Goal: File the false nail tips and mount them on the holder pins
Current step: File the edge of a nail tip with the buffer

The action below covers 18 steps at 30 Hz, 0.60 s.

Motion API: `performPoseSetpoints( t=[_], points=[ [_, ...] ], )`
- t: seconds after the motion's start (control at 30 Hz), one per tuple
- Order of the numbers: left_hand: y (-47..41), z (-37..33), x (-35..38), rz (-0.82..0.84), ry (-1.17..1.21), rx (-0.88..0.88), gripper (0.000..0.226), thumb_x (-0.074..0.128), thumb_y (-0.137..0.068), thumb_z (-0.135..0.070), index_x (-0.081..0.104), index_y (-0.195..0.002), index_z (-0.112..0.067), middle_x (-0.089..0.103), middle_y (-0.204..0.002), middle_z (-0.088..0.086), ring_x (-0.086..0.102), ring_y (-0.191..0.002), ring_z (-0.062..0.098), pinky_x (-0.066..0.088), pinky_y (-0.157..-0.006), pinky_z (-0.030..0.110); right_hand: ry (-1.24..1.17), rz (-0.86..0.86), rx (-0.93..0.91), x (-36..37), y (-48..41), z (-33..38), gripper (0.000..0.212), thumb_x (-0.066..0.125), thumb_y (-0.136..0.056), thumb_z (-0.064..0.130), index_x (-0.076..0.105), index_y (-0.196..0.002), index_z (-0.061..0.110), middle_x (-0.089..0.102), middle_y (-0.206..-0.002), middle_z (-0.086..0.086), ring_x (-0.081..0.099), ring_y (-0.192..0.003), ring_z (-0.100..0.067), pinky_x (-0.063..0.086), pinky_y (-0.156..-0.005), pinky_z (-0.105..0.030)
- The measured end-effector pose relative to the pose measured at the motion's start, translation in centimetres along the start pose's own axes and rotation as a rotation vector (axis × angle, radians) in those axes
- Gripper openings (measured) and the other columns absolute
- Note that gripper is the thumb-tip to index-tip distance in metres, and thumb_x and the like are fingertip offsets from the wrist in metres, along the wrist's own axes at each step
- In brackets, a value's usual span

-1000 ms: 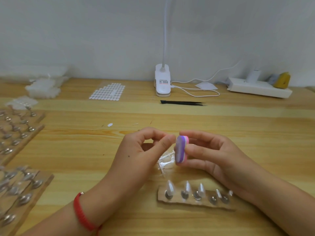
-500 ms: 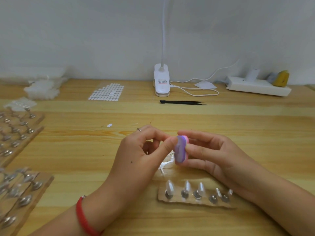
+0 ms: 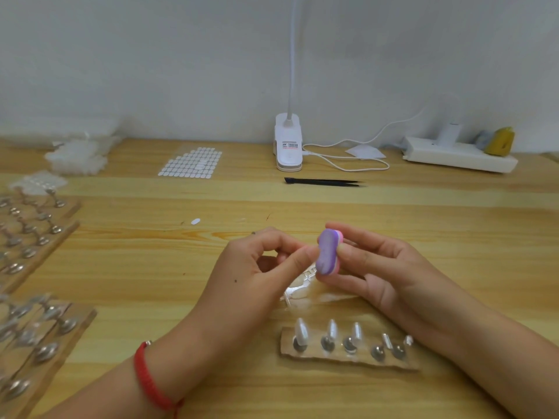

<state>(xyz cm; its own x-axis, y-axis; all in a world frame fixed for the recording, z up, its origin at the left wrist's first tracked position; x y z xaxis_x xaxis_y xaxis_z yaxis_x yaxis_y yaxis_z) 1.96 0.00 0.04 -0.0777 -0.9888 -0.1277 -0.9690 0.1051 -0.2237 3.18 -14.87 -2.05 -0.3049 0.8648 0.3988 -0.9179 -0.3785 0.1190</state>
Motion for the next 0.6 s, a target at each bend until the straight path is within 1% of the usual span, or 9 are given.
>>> performPoseSetpoints(
  t=[0.1,0.17,0.23,0.3,0.37,0.47,0.53,0.6],
  points=[
    [-0.06,-0.04,-0.53,-0.057,0.001,0.008,0.019,0.067,-0.071,-0.042,0.07,-0.068,-0.024,0.039,-0.045,-0.013,0.03,-0.037,0.0,0.025,-0.041,0.007,0.074,0.02,-0.002,0.34,0.12,-0.13,0.035,0.077,-0.069,0.011,0.076,-0.104,0.012,0.073,-0.103,-0.015,0.072,-0.091,-0.022,0.058,-0.073,-0.028],
    [-0.05,0.06,-0.21,-0.015,0.001,0.0,0.022,0.068,-0.071,-0.041,0.071,-0.071,-0.019,0.041,-0.049,-0.011,0.031,-0.038,0.0,0.026,-0.042,0.007,0.044,0.011,-0.002,0.23,0.09,-0.08,0.031,0.077,-0.072,0.008,0.076,-0.103,0.012,0.073,-0.103,-0.015,0.072,-0.093,-0.023,0.058,-0.074,-0.028],
    [0.01,0.1,0.19,0.026,0.004,-0.009,0.023,0.069,-0.072,-0.039,0.071,-0.072,-0.016,0.042,-0.054,-0.006,0.032,-0.041,0.001,0.027,-0.042,0.009,-0.014,0.001,0.009,0.02,0.04,-0.03,0.032,0.077,-0.072,0.01,0.075,-0.104,0.01,0.073,-0.104,-0.017,0.071,-0.095,-0.024,0.058,-0.074,-0.028],
    [-0.02,-0.05,0.04,0.004,0.008,-0.001,0.02,0.069,-0.073,-0.037,0.07,-0.07,-0.018,0.039,-0.049,-0.012,0.031,-0.04,0.001,0.026,-0.042,0.008,-0.001,0.007,0.014,0.06,0.04,-0.02,0.036,0.077,-0.068,0.014,0.076,-0.104,0.011,0.073,-0.104,-0.016,0.072,-0.093,-0.023,0.058,-0.074,-0.028],
    [-0.05,-0.15,-0.24,-0.026,0.02,0.004,0.019,0.068,-0.073,-0.037,0.068,-0.068,-0.019,0.038,-0.044,-0.013,0.03,-0.036,0.0,0.025,-0.041,0.005,0.054,0.024,0.014,0.24,0.11,-0.18,0.036,0.076,-0.068,0.014,0.076,-0.103,0.013,0.073,-0.104,-0.014,0.072,-0.092,-0.022,0.058,-0.073,-0.028],
    [-0.02,0.04,0.01,0.01,0.017,-0.007,0.022,0.068,-0.073,-0.038,0.069,-0.071,-0.016,0.037,-0.048,-0.013,0.03,-0.039,0.0,0.026,-0.042,0.006,0.04,0.012,0.007,0.12,-0.01,-0.16,0.033,0.077,-0.07,0.012,0.076,-0.104,0.012,0.073,-0.104,-0.015,0.072,-0.093,-0.024,0.058,-0.074,-0.028],
    [0.01,0.1,0.26,0.04,0.029,-0.014,0.021,0.069,-0.073,-0.038,0.069,-0.071,-0.017,0.037,-0.05,-0.014,0.03,-0.041,0.001,0.026,-0.042,0.008,-0.004,-0.015,-0.001,-0.21,-0.06,-0.03,0.036,0.077,-0.068,0.014,0.076,-0.104,0.011,0.073,-0.103,-0.017,0.072,-0.094,-0.024,0.058,-0.074,-0.028],
    [-0.09,0.09,-0.02,0.006,0.034,-0.003,0.019,0.068,-0.072,-0.039,0.068,-0.068,-0.021,0.037,-0.046,-0.014,0.029,-0.039,0.0,0.025,-0.041,0.008,0.024,-0.007,-0.003,-0.02,-0.03,-0.12,0.038,0.078,-0.065,0.017,0.076,-0.103,0.012,0.073,-0.102,-0.016,0.072,-0.093,-0.023,0.058,-0.073,-0.028]
  ],
)
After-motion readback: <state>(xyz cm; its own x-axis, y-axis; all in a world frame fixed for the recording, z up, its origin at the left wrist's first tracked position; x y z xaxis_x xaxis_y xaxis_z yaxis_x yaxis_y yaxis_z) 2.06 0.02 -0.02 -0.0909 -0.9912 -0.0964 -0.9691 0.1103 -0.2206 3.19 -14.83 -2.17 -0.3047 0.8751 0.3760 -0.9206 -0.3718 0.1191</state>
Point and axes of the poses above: each hand's wrist, its own y-axis away from the middle knuckle, its own x-axis out of the palm, z = x × y, the point moved 7 cm from there along -y, towards the middle knuckle
